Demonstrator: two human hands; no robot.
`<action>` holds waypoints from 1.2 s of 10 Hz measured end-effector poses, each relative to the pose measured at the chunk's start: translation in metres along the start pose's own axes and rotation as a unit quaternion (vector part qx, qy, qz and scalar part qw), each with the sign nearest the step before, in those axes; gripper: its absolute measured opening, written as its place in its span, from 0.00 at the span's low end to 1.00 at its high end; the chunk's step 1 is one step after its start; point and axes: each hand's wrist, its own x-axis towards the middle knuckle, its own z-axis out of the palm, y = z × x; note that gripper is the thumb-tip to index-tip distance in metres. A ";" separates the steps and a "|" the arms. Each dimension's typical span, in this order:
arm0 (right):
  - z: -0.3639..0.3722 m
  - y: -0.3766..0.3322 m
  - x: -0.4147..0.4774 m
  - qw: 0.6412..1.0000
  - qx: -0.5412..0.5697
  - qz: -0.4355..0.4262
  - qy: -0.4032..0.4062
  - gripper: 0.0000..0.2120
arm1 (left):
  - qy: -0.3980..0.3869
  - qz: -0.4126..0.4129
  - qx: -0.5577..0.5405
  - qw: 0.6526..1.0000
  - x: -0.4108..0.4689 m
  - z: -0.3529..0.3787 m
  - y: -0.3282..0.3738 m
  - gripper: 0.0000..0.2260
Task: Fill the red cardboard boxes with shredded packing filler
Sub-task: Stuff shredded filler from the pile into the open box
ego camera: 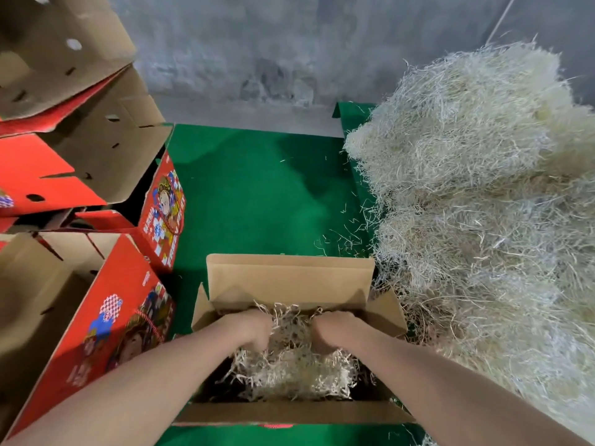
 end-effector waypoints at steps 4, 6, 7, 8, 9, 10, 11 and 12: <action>0.007 0.010 0.021 0.990 -0.121 -0.031 -0.058 0.18 | 0.066 -0.006 0.169 0.983 0.025 0.016 -0.009 0.15; 0.009 -0.014 0.022 0.956 -0.232 -0.139 -0.112 0.15 | 0.003 0.202 0.219 0.954 0.031 0.032 0.018 0.13; 0.031 -0.020 0.031 0.950 -0.235 -0.147 -0.143 0.18 | -0.086 0.184 0.278 0.939 0.049 0.058 0.016 0.16; 0.048 -0.011 0.030 0.946 -0.244 -0.150 -0.151 0.19 | -0.093 0.147 0.289 0.942 0.055 0.068 0.001 0.18; 0.051 0.000 0.022 0.945 -0.234 -0.146 -0.177 0.16 | -0.150 0.115 0.315 0.930 0.058 0.069 -0.011 0.20; 0.043 -0.002 0.015 0.962 -0.189 -0.137 -0.139 0.12 | -0.135 0.094 0.240 0.957 0.060 0.064 -0.019 0.16; 0.038 -0.014 0.020 0.982 -0.134 -0.130 -0.003 0.14 | 0.088 0.131 0.148 0.976 0.057 0.056 -0.020 0.11; 0.052 -0.016 0.029 0.978 -0.192 -0.075 0.026 0.18 | 0.095 0.095 0.200 0.971 0.057 0.060 -0.019 0.15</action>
